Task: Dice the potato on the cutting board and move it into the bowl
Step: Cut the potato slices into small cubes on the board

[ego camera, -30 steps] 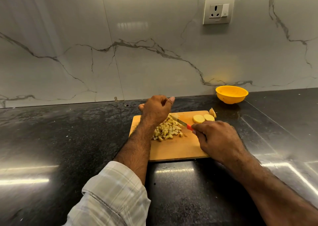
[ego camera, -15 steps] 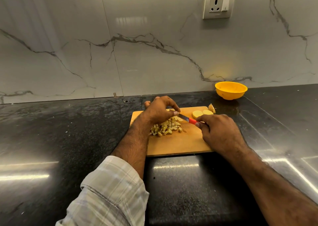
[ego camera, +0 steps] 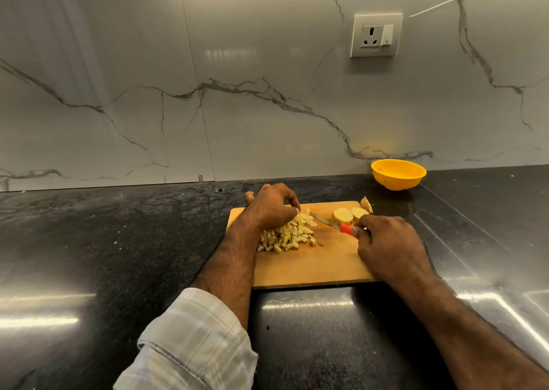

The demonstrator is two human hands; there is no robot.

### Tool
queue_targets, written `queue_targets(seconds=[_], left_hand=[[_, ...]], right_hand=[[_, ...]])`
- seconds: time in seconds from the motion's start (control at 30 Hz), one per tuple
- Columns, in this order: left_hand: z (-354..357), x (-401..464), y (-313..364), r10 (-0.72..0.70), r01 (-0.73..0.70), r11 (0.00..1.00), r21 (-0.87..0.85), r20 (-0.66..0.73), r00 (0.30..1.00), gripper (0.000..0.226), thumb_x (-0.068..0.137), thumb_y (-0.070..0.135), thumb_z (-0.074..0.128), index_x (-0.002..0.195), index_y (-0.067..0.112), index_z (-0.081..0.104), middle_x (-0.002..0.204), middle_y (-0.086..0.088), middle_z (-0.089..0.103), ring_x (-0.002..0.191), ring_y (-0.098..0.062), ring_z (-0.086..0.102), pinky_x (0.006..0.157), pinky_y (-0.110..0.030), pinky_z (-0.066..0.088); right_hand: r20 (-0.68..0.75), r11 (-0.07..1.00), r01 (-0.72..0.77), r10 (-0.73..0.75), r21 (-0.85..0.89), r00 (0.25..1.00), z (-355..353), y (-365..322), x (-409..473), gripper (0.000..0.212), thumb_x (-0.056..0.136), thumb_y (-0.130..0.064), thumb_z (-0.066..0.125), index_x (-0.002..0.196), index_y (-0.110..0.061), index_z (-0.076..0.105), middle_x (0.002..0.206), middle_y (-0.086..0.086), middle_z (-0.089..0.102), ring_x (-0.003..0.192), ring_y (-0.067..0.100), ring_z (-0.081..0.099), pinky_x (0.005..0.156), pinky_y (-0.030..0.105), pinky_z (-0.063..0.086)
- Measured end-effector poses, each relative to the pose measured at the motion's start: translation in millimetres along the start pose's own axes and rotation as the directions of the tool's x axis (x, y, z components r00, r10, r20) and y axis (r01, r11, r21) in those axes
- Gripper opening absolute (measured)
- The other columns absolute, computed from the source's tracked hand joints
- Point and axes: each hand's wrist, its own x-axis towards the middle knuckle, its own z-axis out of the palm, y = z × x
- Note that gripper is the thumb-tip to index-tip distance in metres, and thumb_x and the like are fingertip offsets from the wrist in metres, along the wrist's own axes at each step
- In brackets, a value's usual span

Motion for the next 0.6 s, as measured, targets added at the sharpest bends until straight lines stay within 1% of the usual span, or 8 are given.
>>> queue_targets(seconds=[0.07,0.13,0.2,0.23,0.33,0.4,0.5,0.6], left_hand=[[2,1,0,-0.007,0.006,1.000,-0.026,-0.022,1.000,0.008,0.096,0.032,0.066,0.091,0.038,0.069,0.131,0.014,0.063,0.138,-0.018,0.045,0.119,-0.065,0.012],[2,2,0,-0.016,0.014,0.999,-0.044,-0.058,0.998,0.007,0.098,0.033,0.064,0.096,0.038,0.068,0.122,0.017,0.065,0.129,-0.015,0.053,0.119,-0.062,0.016],[3,4,-1,-0.028,0.023,0.998,-0.055,-0.093,0.995,0.005,0.099,0.035,0.064,0.099,0.037,0.069,0.113,0.018,0.066,0.119,-0.013,0.057,0.114,-0.056,0.023],[3,4,-2,-0.033,0.027,0.998,-0.057,-0.111,0.993,0.005,0.099,0.037,0.064,0.099,0.036,0.069,0.110,0.018,0.066,0.115,-0.013,0.058,0.111,-0.052,0.025],[4,5,-4,-0.051,0.043,0.998,-0.054,-0.159,0.986,0.007,0.098,0.040,0.064,0.099,0.035,0.069,0.107,0.017,0.067,0.109,-0.012,0.058,0.102,-0.048,0.027],[4,5,-4,-0.053,0.047,0.998,-0.037,-0.178,0.983,0.009,0.099,0.042,0.064,0.101,0.035,0.069,0.107,0.016,0.067,0.107,-0.011,0.058,0.097,-0.046,0.025],[4,6,-2,-0.050,0.046,0.999,-0.024,-0.194,0.980,0.010,0.099,0.042,0.062,0.100,0.035,0.069,0.105,0.015,0.067,0.106,-0.011,0.058,0.093,-0.044,0.023],[3,7,-6,-0.074,0.072,0.997,-0.019,-0.250,0.965,0.010,0.100,0.039,0.060,0.099,0.035,0.069,0.102,0.015,0.068,0.107,-0.013,0.059,0.099,-0.049,0.027]], right_hand=[[0.029,1.000,0.031,-0.031,0.002,0.999,1,-4,-2,0.024,0.101,-0.039,0.058,0.113,-0.030,0.075,0.088,-0.007,0.069,0.079,0.013,0.061,0.071,0.041,0.060],[-0.017,0.999,0.038,-0.037,0.025,0.999,0,-5,-3,0.022,0.100,-0.037,0.059,0.112,-0.029,0.076,0.087,-0.007,0.070,0.078,0.013,0.061,0.070,0.041,0.060],[-0.075,0.999,0.003,0.000,0.038,0.997,-2,-3,-1,0.022,0.101,-0.035,0.059,0.111,-0.026,0.077,0.087,-0.005,0.071,0.076,0.014,0.062,0.070,0.041,0.060],[-0.074,0.999,-0.032,0.034,0.029,0.997,-1,-1,1,0.022,0.102,-0.035,0.058,0.110,-0.024,0.076,0.087,-0.004,0.071,0.076,0.014,0.062,0.071,0.041,0.060],[-0.001,0.996,-0.082,0.082,-0.033,0.997,3,-4,7,0.027,0.105,-0.036,0.054,0.112,-0.020,0.074,0.093,0.001,0.071,0.082,0.017,0.063,0.076,0.042,0.061],[0.075,0.999,-0.023,0.027,-0.044,0.997,6,-11,8,0.029,0.107,-0.039,0.052,0.115,-0.020,0.072,0.100,0.002,0.071,0.090,0.018,0.063,0.081,0.042,0.060],[0.131,0.996,0.060,-0.068,0.061,0.989,8,-19,6,0.027,0.105,-0.041,0.057,0.120,-0.025,0.073,0.105,-0.002,0.072,0.092,0.014,0.062,0.084,0.038,0.059],[-0.013,0.991,0.081,-0.080,0.106,0.997,8,-15,5,0.028,0.104,-0.040,0.059,0.120,-0.023,0.074,0.103,-0.003,0.074,0.087,0.013,0.064,0.080,0.037,0.060]])
